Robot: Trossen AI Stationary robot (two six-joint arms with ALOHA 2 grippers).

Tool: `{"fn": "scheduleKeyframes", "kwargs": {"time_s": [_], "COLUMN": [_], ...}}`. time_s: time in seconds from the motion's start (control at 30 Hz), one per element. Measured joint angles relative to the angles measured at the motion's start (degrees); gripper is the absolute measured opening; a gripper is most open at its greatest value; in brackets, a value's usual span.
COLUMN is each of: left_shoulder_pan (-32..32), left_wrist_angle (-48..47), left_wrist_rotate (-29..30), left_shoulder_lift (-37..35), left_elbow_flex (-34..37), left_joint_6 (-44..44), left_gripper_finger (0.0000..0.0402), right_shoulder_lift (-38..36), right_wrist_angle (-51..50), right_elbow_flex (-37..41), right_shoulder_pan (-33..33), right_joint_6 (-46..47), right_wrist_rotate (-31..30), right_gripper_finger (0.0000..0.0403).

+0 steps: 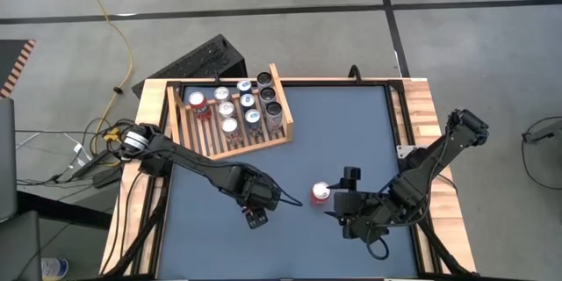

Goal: Place canned beverage on shelf
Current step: Put the left red soda can on the shelf aligned with the other red soda can

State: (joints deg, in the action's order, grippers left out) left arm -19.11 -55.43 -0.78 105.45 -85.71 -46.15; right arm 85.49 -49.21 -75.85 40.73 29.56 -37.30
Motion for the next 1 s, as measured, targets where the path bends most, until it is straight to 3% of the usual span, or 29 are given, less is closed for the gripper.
{"fn": "scheduleKeyframes", "kwargs": {"time_s": [0.3, 0.43, 0.6, 0.77, 1.0], "left_shoulder_pan": [-0.09, -1.32, -2.37, -2.11, -1.91], "left_wrist_angle": [-1.35, -10.13, -23.86, -22.64, -26.76], "left_wrist_rotate": [-2.64, -3.47, 0.08, 4.24, 4.68], "left_shoulder_lift": [-0.01, 0.0, -0.67, -3.63, -11.69], "left_elbow_flex": [-0.25, -4.35, -11.64, -13.69, -11.11], "left_joint_6": [4.41, 9.9, 17.96, 21.99, 22.94], "left_gripper_finger": [0.0281, 0.0281, 0.0281, 0.0281, 0.0281], "right_shoulder_lift": [0.0, 0.0, 0.0, 0.0, 0.0], "right_wrist_angle": [0.0, -0.02, -0.08, -0.07, -0.08], "right_elbow_flex": [0.0, 0.0, 0.0, 0.0, 0.0], "right_shoulder_pan": [0.0, 0.0, 0.0, 0.0, 0.0], "right_joint_6": [0.04, 0.39, 0.39, 0.42, 0.42], "right_wrist_rotate": [0.0, -0.02, -0.11, -0.15, -0.14], "right_gripper_finger": [0.0291, 0.0291, 0.0291, 0.0291, 0.0291]}}
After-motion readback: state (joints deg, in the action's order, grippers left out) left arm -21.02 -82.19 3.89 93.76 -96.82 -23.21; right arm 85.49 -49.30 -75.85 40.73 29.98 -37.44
